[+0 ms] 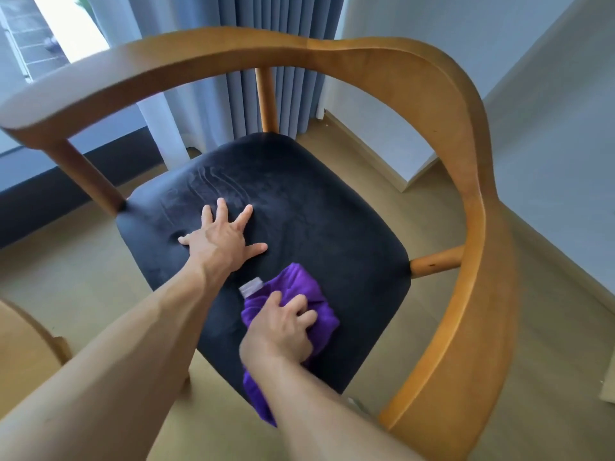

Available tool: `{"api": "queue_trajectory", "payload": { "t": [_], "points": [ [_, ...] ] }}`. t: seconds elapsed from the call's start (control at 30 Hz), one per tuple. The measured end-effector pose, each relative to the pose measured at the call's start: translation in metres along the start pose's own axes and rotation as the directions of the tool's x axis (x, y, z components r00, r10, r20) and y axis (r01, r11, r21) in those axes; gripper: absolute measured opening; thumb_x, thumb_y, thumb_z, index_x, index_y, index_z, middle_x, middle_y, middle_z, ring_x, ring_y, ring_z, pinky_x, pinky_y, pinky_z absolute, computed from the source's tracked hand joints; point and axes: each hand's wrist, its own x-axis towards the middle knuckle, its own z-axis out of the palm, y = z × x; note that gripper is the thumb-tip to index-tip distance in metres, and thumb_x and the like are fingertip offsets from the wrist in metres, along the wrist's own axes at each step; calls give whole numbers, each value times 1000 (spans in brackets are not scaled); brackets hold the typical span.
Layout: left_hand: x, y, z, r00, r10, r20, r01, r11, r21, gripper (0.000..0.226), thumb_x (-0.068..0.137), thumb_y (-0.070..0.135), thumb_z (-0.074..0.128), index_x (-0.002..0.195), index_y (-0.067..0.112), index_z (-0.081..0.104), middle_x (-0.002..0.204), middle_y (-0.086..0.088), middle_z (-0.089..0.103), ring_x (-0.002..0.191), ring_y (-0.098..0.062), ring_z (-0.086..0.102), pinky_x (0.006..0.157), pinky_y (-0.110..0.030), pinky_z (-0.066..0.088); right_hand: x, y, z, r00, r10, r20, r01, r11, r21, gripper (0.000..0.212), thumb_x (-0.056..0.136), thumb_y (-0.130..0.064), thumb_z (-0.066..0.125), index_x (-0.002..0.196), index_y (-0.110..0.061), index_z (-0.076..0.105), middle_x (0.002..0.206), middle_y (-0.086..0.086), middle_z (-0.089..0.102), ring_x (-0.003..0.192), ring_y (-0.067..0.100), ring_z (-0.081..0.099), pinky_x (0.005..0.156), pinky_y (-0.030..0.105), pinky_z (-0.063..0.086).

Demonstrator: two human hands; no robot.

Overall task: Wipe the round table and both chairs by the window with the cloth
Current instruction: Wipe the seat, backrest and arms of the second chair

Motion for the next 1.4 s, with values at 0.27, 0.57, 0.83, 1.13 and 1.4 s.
{"api": "queue_trajectory", "payload": {
  "t": [0.27, 0.57, 0.83, 1.13, 1.4],
  "points": [
    [-77, 4, 23, 953, 24, -302, -155, 895, -418, 39, 102, 41, 44, 136, 28, 55, 138, 3, 54, 127, -26, 50, 103, -53, 40, 23, 16, -49, 938, -148, 314, 18, 924, 382, 50, 91, -25, 49, 139, -30, 37, 128, 16, 49, 107, 36, 60, 80, 57, 57],
    [-162, 68, 85, 949, 110, -294, -160, 975, -151, 84, 82, 80, 35, 152, 33, 30, 164, -6, 20, 153, -34, 7, 110, -76, 9, 80, 45, -79, 852, -518, -79, 490, 840, -235, 56, 90, -9, 43, 139, -35, 47, 133, 6, 55, 117, 29, 55, 78, 34, 44],
    [-179, 65, 102, 873, 275, -403, -343, 934, -105, 59, 78, 45, 65, 134, 31, 52, 140, -9, 45, 112, -33, 43, 78, -46, 49, 90, 48, -95, 826, -548, 131, 549, 731, -406, 64, 96, -5, 32, 153, -33, 31, 162, 1, 23, 146, 27, 29, 112, 39, 32],
    [-148, 117, 87, 623, 699, -350, -748, 663, -8, 46, 93, 67, 45, 120, 38, 69, 139, 3, 49, 116, -23, 45, 89, -41, 44, 95, 46, -88, 820, -563, 105, 548, 717, -432, 54, 97, -15, 36, 145, -40, 38, 150, 2, 38, 135, 33, 39, 111, 56, 31],
    [-213, 27, 138, 713, 461, -529, -580, 811, -75, 28, 88, 53, 63, 103, 29, 67, 129, -5, 57, 103, -29, 55, 72, -41, 47, 100, 56, -81, 801, -594, 81, 546, 668, -506, 67, 97, -32, 51, 152, -49, 18, 158, 4, 24, 136, 35, 31, 103, 46, 41]
  ]
}}
